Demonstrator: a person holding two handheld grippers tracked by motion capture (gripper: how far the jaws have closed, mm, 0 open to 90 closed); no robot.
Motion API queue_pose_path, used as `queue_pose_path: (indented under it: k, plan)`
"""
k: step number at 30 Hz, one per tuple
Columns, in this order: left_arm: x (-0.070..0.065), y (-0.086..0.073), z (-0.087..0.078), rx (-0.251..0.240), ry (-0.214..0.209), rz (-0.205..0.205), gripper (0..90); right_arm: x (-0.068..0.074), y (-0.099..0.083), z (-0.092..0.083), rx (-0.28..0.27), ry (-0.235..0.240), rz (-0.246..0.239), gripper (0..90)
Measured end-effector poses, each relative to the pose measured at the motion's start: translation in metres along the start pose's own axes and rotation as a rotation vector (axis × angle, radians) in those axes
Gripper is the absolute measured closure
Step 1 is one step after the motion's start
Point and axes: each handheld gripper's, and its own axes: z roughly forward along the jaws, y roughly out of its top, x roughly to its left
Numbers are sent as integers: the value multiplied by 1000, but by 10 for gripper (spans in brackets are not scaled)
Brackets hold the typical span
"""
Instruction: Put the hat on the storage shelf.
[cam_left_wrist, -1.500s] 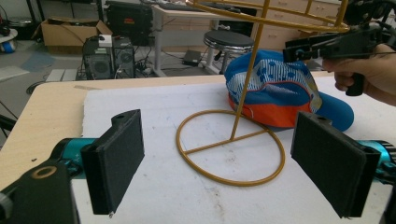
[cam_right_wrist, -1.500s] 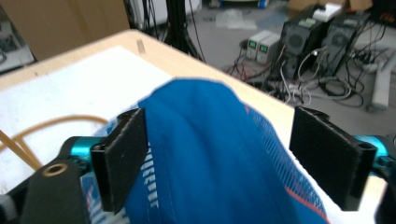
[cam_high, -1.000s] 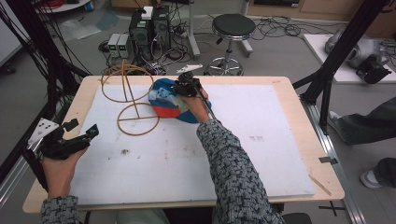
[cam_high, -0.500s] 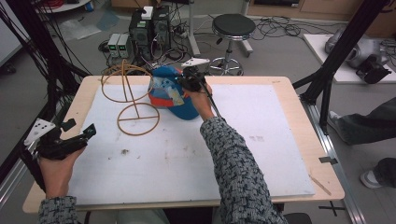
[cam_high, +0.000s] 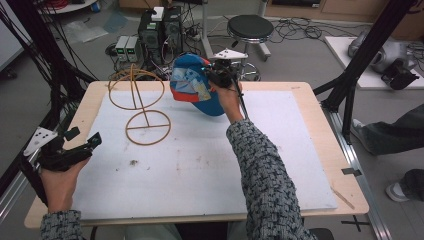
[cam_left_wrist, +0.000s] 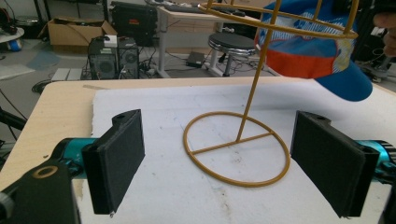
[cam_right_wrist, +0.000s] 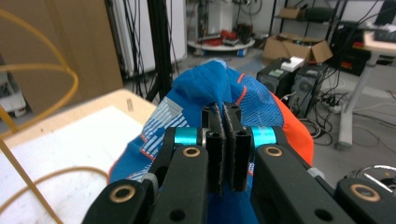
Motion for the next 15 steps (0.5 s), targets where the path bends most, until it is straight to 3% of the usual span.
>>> queue_pose_path:
  k: [6, 12, 15]
  plan:
    - [1, 0, 0, 1, 1, 1, 179, -8, 15, -20, -67, 5, 25, 886]
    - [0, 1, 0, -4, -3, 0, 179, -6, 39, -38, -120, 10, -13, 886]
    - [0, 1, 0, -3, -5, 0, 179, -3, 49, -45, -147, 22, -5, 886]
